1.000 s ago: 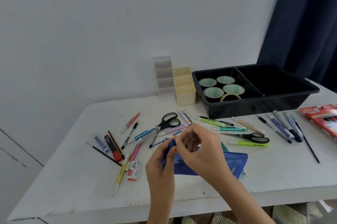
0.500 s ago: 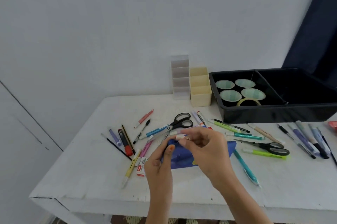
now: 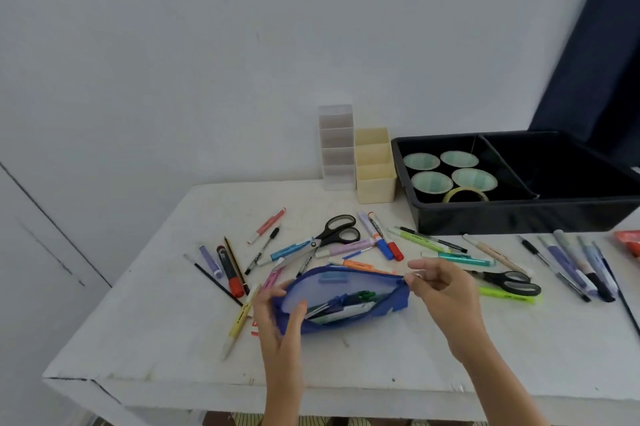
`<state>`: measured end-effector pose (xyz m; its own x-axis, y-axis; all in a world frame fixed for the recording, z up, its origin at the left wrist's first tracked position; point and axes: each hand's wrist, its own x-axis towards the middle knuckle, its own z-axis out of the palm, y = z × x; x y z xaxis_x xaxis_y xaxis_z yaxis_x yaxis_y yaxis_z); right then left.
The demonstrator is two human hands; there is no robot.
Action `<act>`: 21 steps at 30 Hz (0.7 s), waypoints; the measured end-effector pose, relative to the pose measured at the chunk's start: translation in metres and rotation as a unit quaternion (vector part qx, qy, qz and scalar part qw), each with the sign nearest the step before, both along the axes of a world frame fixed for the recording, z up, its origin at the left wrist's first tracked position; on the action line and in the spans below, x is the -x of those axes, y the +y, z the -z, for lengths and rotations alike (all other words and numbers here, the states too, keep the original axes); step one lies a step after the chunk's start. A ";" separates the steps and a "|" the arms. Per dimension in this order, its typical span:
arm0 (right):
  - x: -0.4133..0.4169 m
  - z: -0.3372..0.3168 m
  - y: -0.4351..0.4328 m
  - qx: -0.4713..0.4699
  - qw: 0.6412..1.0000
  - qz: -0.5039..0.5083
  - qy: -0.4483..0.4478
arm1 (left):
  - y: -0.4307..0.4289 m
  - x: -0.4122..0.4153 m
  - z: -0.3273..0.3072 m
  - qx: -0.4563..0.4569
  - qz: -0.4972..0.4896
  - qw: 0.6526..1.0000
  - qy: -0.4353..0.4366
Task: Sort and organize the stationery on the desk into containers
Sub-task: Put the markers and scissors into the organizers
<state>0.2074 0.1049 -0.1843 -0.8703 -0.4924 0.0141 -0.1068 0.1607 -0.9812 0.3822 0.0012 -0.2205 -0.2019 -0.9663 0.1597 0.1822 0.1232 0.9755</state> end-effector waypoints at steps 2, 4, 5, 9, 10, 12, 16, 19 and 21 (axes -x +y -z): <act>0.005 0.003 0.005 0.007 1.000 -0.004 0.002 | 0.001 -0.001 0.005 0.079 0.002 0.993 -0.083; 0.009 0.007 0.011 0.001 1.000 0.011 0.021 | -0.002 -0.002 0.009 0.120 0.001 0.983 -0.136; 0.013 0.010 0.015 -0.024 0.998 0.030 0.051 | -0.003 -0.002 0.011 0.130 0.003 0.980 -0.152; 0.027 0.037 0.028 -0.280 0.939 0.046 0.193 | -0.003 -0.001 0.013 0.148 0.020 0.972 -0.180; 0.028 0.044 0.029 -0.319 0.926 0.031 0.200 | -0.002 -0.001 0.013 0.149 0.029 0.972 -0.178; 0.027 0.053 0.030 -0.314 0.931 0.015 0.184 | -0.002 -0.001 0.015 0.146 0.045 0.972 -0.180; 0.014 0.033 0.025 -0.193 0.970 0.022 0.145 | 0.001 -0.003 0.017 0.138 0.059 0.968 -0.201; -0.005 -0.009 0.019 -0.032 0.991 0.023 0.129 | 0.003 -0.003 0.017 0.138 0.049 0.966 -0.214; -0.022 -0.035 0.015 0.110 0.991 -0.032 0.071 | 0.005 -0.004 0.015 0.140 0.049 0.965 -0.217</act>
